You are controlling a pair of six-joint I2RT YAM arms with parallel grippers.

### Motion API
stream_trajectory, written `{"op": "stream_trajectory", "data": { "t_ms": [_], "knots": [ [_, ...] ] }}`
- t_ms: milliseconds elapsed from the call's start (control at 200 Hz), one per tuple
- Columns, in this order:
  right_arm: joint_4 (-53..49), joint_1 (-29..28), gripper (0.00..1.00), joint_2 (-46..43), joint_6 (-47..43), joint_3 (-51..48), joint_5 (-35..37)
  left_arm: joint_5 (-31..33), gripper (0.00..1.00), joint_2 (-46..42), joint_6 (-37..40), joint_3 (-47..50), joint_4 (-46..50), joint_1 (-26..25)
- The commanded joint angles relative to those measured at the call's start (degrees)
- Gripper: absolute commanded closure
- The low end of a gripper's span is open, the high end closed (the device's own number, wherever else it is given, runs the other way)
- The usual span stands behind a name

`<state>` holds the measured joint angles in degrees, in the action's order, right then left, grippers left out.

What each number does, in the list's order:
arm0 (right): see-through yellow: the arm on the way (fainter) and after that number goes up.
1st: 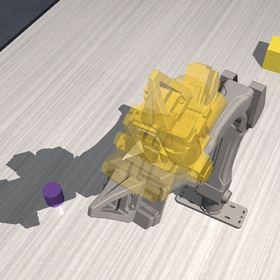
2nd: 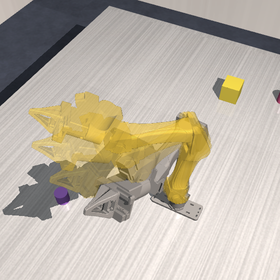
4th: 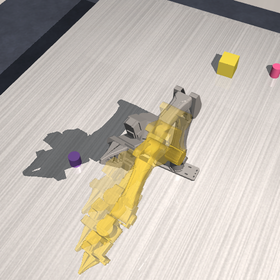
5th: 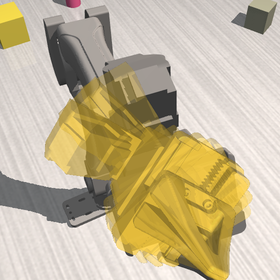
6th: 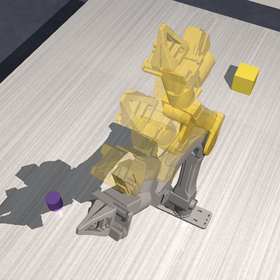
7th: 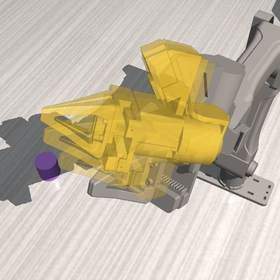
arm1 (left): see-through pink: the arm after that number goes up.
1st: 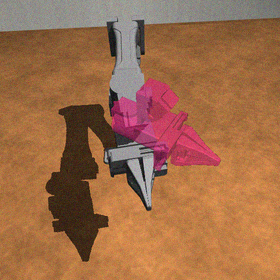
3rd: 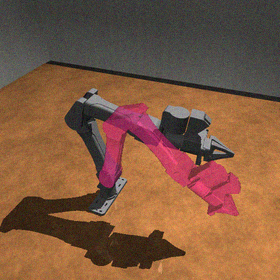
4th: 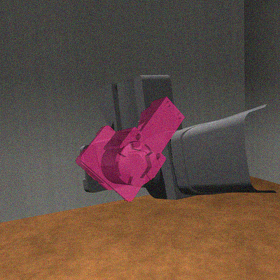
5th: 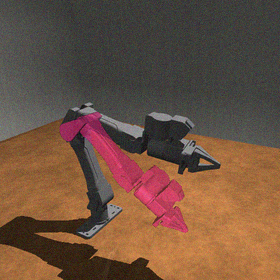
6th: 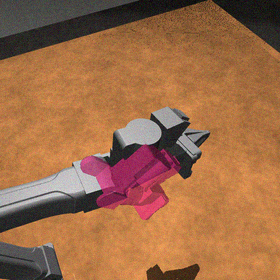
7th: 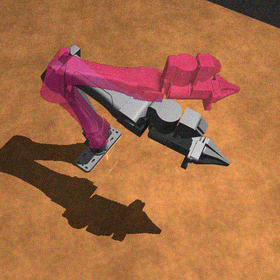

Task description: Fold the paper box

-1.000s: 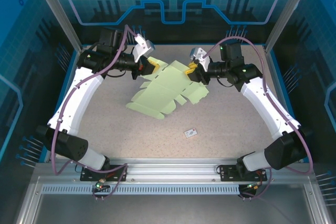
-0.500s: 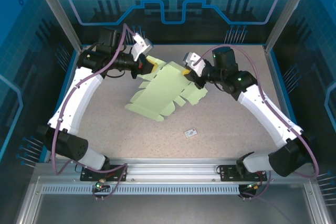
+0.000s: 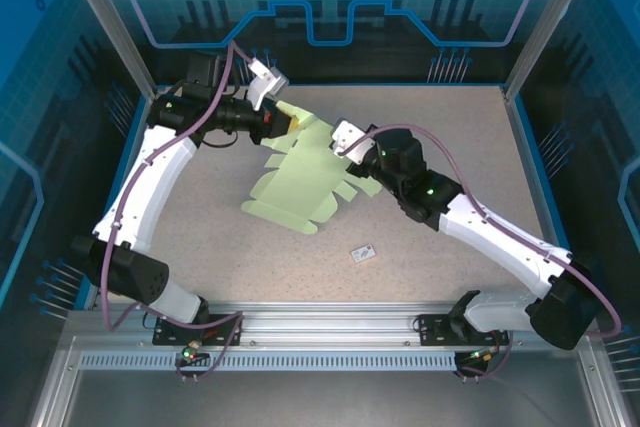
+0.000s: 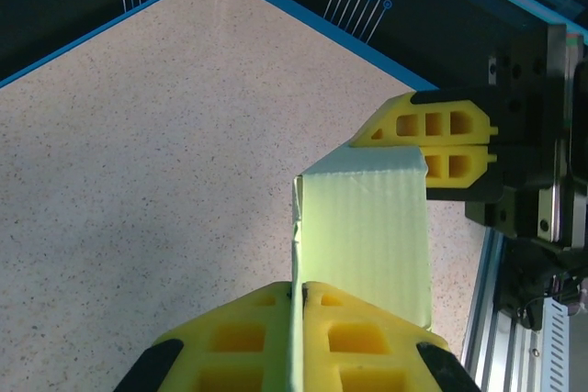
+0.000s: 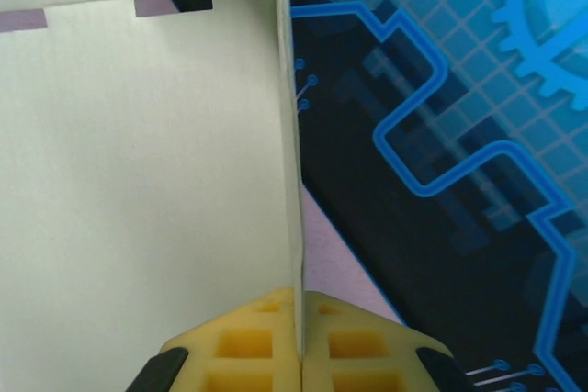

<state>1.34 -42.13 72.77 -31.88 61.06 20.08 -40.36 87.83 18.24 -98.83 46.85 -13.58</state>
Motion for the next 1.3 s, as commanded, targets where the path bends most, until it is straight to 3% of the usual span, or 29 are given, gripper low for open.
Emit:
{"op": "stream_trajectory", "data": {
  "t_ms": [0,215,385,525,795,1036,1296],
  "knots": [
    [7.51,-1.58,0.97,2.03,-3.82,-1.72,9.92,-5.05,1.0,0.26,-2.32,-0.67,-1.54,-0.13],
    [13.39,-2.99,0.98,4.23,-6.59,-3.53,15.13,-5.0,1.0,0.58,-3.25,-0.76,-2.02,-0.04],
    [9.13,-2.27,1.0,4.47,-4.49,-2.7,12.6,-4.55,1.0,0.85,-3.2,-0.7,-1.89,0.23],
    [-3.91,2.42,0.99,1.56,4.12,0.66,0.74,-4.12,0.95,0.51,-3.01,-0.12,-2.17,1.09],
    [-25.83,14.84,1.0,0.53,14.71,8.7,-32.15,-3.65,0.74,-1.49,-1.88,4.22,-6.21,1.63],
    [-32.65,18.72,1.0,3.92,17.61,12.93,-44.69,-0.56,0.52,-3.65,-2.04,6.77,-8.84,1.67],
    [-35.01,20.64,1.0,5.71,21.92,15.94,-53.02,10.56,0.34,-10.02,-9.59,13.98,-17.3,1.72]
  ]
}}
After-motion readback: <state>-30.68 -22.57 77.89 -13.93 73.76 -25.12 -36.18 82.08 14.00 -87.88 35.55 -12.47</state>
